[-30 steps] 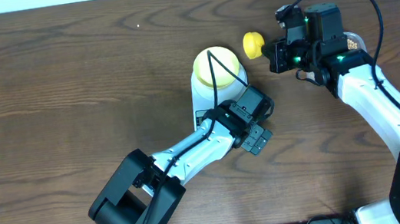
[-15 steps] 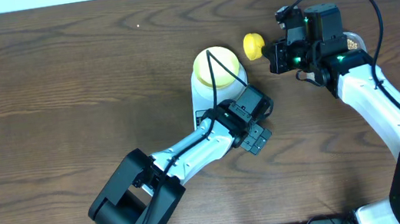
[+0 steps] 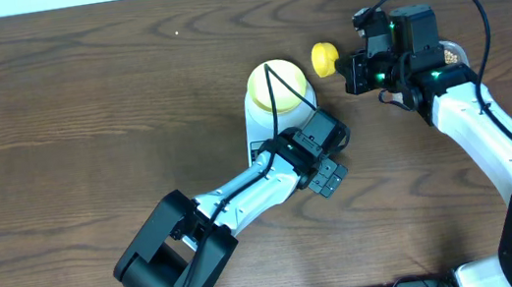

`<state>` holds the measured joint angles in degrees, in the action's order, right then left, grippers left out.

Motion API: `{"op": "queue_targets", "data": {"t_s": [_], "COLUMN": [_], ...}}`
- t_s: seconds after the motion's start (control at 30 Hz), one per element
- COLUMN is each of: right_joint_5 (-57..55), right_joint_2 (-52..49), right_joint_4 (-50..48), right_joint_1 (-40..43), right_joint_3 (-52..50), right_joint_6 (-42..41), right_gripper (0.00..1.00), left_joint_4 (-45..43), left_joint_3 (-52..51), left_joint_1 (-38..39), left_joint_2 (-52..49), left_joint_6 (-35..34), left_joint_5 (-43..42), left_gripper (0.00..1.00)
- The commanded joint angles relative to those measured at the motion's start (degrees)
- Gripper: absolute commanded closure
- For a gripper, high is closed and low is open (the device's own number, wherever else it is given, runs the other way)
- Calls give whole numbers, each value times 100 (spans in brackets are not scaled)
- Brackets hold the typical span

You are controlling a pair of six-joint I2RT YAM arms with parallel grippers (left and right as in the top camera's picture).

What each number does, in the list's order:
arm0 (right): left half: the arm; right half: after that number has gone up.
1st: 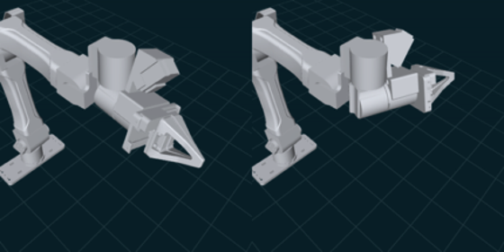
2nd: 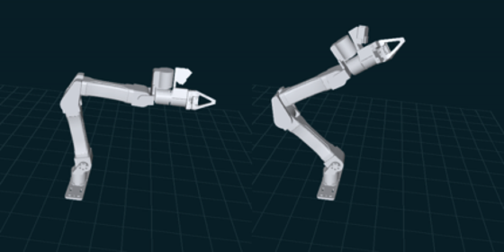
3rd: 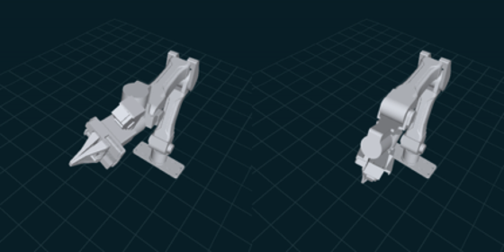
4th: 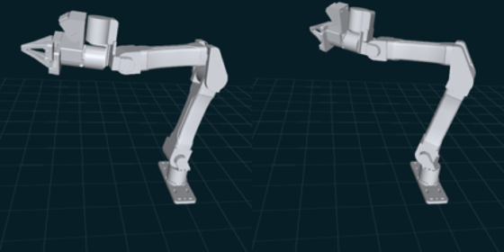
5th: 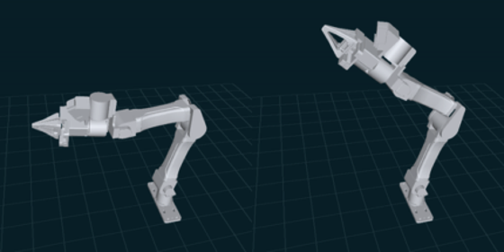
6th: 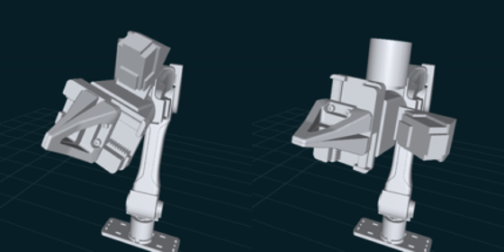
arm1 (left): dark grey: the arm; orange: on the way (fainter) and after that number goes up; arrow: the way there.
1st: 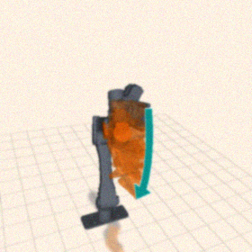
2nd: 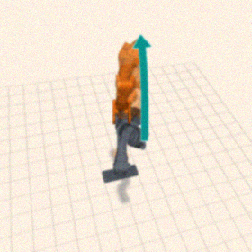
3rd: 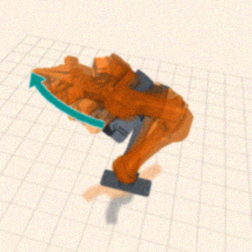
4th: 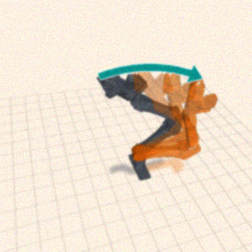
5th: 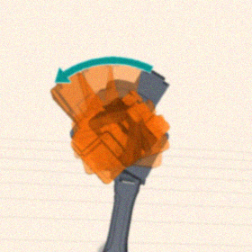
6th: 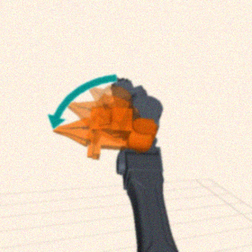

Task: Scoop item into bowl and weigh 50g on scale

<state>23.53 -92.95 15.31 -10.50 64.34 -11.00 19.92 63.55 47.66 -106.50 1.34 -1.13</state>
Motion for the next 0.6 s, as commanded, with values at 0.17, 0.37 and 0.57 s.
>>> {"op": "queue_targets", "data": {"t_s": [0.17, 0.37, 0.57], "right_joint_5": [-4, -4, -7], "right_joint_2": [-2, -2, -2], "right_joint_4": [76, 81, 79], "right_joint_1": [35, 35, 35], "right_joint_3": [83, 83, 83], "right_joint_6": [149, 153, 190], "right_gripper": [99, 99, 99], "left_joint_4": [15, 20, 20], "left_joint_3": [-57, -57, -57], "left_joint_1": [-105, -103, -68], "left_joint_2": [-177, -177, -177], "left_joint_6": [-11, -9, 7], "left_joint_5": [13, 11, 7], "left_gripper": [2, 1, 1]}}
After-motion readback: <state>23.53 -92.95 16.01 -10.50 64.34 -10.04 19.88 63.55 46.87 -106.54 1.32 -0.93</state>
